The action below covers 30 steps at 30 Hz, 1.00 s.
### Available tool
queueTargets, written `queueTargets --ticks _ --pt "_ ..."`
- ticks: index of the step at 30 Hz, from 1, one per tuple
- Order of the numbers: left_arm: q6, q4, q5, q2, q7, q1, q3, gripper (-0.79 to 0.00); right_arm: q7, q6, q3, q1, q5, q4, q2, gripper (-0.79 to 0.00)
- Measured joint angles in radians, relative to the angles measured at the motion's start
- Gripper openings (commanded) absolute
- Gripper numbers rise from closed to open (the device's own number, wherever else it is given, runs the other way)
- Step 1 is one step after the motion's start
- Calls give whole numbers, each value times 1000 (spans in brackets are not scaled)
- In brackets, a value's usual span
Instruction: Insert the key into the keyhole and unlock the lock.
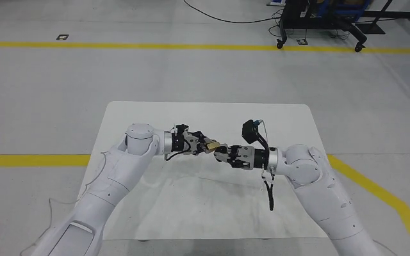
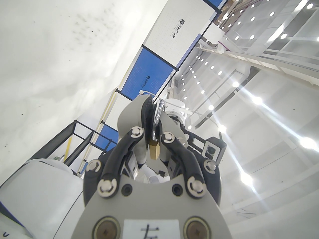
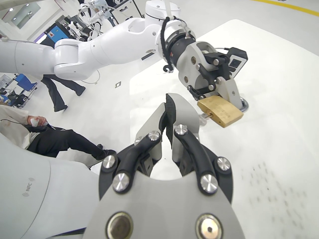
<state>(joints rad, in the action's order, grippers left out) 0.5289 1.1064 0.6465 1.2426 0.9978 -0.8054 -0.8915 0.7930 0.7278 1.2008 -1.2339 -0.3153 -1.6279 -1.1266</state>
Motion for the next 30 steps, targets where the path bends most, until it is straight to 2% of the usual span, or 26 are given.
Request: queueTargets --ticks 10,11,12,13,16,20,26,28,30 --pt "-7 3 -13 -3 14 -1 1 -785 -34 -8 -3 5 4 22 7 -785" --pt "-7 3 -12 -3 12 -2 0 -785 -40 -1 3 4 11 16 9 -723" --pt "-9 2 -9 -3 6 -2 -2 -785 -48 8 9 1 20 9 10 -320" --pt "-11 2 -5 -3 -2 -4 -6 -785 -54 19 15 -2 31 -1 12 0" --pt "-24 4 19 -3 -32 -13 -22 -785 -65 71 35 -11 54 -55 17 0" --pt "-24 1 79 -1 -42 -27 -42 -785 -65 64 35 -11 54 -48 17 0" --pt "-25 1 74 -1 -42 -27 -42 -785 -66 62 38 -9 51 -52 18 0" --pt "-45 18 59 -2 -77 -39 -47 -785 -69 30 65 0 -5 -109 22 -225" --pt "-67 47 43 -5 -142 -56 -58 -785 -98 -33 89 -18 -133 -201 25 -413"
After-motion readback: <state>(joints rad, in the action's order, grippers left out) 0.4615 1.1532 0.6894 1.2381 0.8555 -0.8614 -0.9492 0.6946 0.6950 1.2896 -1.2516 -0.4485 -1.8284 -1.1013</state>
